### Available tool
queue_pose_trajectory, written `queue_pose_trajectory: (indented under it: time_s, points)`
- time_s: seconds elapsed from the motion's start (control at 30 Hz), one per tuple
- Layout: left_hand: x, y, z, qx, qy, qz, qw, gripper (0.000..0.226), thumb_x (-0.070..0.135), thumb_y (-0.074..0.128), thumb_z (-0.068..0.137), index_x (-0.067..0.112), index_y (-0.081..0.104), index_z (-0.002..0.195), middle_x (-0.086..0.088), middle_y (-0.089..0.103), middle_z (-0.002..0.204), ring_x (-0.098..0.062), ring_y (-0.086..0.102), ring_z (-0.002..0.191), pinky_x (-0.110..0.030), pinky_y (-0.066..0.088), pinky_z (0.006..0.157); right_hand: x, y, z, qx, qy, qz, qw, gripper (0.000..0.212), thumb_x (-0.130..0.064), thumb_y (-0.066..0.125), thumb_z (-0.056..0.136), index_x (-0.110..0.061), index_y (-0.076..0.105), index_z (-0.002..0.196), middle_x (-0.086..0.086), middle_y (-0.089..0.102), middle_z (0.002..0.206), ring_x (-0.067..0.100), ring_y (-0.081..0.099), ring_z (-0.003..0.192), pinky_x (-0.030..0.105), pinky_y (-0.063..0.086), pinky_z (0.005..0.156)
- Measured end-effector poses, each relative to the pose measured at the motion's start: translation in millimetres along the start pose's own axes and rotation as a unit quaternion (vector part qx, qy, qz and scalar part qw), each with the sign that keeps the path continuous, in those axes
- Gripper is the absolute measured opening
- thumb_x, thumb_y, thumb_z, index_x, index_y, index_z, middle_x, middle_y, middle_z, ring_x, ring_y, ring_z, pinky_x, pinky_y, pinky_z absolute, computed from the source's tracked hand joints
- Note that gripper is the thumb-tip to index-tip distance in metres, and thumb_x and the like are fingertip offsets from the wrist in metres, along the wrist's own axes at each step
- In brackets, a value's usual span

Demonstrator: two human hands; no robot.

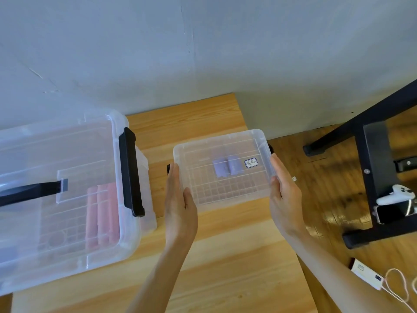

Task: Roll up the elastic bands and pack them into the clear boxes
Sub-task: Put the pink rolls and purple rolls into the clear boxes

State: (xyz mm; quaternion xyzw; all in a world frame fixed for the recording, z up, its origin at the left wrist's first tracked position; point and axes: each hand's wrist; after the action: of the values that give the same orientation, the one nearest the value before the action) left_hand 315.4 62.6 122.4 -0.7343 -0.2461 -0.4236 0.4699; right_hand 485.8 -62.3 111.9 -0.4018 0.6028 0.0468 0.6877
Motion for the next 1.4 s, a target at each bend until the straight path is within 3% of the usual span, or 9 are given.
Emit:
queue_pose_trajectory:
  time_s: [0.3,0.47,0.67,0.8,0.9,0.97,1.2,1.3,1.4]
  points:
    - [-1.3,6.9,-4.8,0.032,-0.015,-0.029,0.999,0.053,0.01,0.034,0.107,0.024,0.022,0.157,0.014,0.023,0.162,0.004,0.019,0.146,-0.022,0.019,0.12,7.6,2.2,-2.3,0.016,-0.022,0.008,1.0,0.043,-0.005,0.038,0.106,-0.008,0.04,0.148,-0.006,0.043,0.149,-0.002,0.035,0.139,0.01,0.029,0.112]
    - [-2.6,10.9,-4.8,0.077,-0.03,-0.075,0.994,0.048,0.015,0.035,0.107,0.028,0.031,0.153,0.017,0.034,0.156,-0.001,0.031,0.144,-0.034,0.03,0.12,4.9,6.0,-1.6,0.069,0.008,0.047,0.996,0.038,-0.012,0.049,0.103,-0.005,0.049,0.141,-0.003,0.055,0.133,-0.006,0.047,0.122,0.006,0.039,0.1]
    - [-3.8,3.6,-3.9,0.107,-0.044,-0.074,0.991,0.048,0.013,0.034,0.107,0.029,0.031,0.153,0.018,0.032,0.157,0.001,0.027,0.145,-0.025,0.026,0.119,-5.3,17.0,0.2,0.047,0.023,0.061,0.997,0.038,-0.013,0.047,0.104,-0.004,0.049,0.141,-0.008,0.052,0.133,-0.02,0.042,0.116,0.0,0.036,0.094]
    - [-8.3,5.3,-3.3,0.104,-0.025,-0.061,0.992,0.05,0.011,0.035,0.107,0.026,0.028,0.154,0.012,0.031,0.159,-0.004,0.026,0.147,-0.012,0.024,0.115,-7.2,19.0,-0.7,0.067,0.036,0.085,0.993,0.037,-0.012,0.05,0.103,-0.003,0.051,0.139,-0.008,0.054,0.13,-0.017,0.049,0.115,0.003,0.039,0.096]
    - [-12.7,7.9,-2.2,0.113,-0.02,-0.049,0.992,0.052,0.013,0.035,0.107,0.028,0.026,0.155,0.01,0.033,0.158,-0.011,0.031,0.146,-0.038,0.031,0.119,-10.3,21.2,-1.8,0.096,0.077,0.129,0.984,0.035,-0.016,0.058,0.1,-0.008,0.058,0.134,-0.011,0.06,0.124,-0.011,0.057,0.112,0.006,0.043,0.093]
    - [-13.2,8.5,-1.5,0.119,-0.028,-0.049,0.991,0.051,0.014,0.035,0.107,0.028,0.027,0.155,0.011,0.034,0.157,-0.011,0.032,0.145,-0.043,0.032,0.119,-11.4,21.6,-2.7,0.119,0.103,0.113,0.981,0.031,-0.023,0.063,0.097,-0.015,0.064,0.126,-0.013,0.063,0.115,0.002,0.059,0.109,0.005,0.044,0.083]
    - [-9.6,8.0,-3.2,0.121,-0.025,-0.063,0.99,0.049,0.014,0.037,0.107,0.029,0.029,0.153,0.018,0.033,0.155,-0.005,0.03,0.145,-0.025,0.029,0.116,-11.6,15.6,-5.9,0.123,0.128,0.128,0.976,0.031,-0.024,0.068,0.092,-0.014,0.067,0.121,0.0,0.068,0.108,0.008,0.063,0.096,0.012,0.05,0.077]
    - [-7.8,5.1,-2.8,0.118,-0.043,-0.093,0.988,0.048,0.015,0.043,0.105,0.031,0.035,0.15,0.022,0.039,0.148,-0.002,0.039,0.138,-0.016,0.036,0.108,-14.1,14.1,-3.2,0.136,0.153,0.151,0.967,0.031,-0.021,0.072,0.09,-0.016,0.067,0.12,0.0,0.071,0.104,0.018,0.067,0.096,0.02,0.052,0.079]
    - [-6.3,0.8,-1.9,0.125,-0.087,-0.15,0.977,0.046,0.015,0.052,0.102,0.027,0.045,0.146,0.014,0.051,0.144,-0.002,0.051,0.128,-0.01,0.043,0.099,-16.1,10.3,-0.9,0.149,0.194,0.191,0.951,0.033,-0.015,0.077,0.084,-0.012,0.07,0.116,-0.002,0.074,0.101,0.015,0.07,0.094,0.014,0.052,0.074]
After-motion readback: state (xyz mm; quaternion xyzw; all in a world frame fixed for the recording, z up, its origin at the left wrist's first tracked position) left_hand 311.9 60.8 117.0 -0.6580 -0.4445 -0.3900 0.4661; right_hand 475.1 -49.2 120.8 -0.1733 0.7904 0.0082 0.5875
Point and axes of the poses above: each hand's wrist, its own z-axis towards the middle knuckle, its own y-axis out of the palm, x = y × z
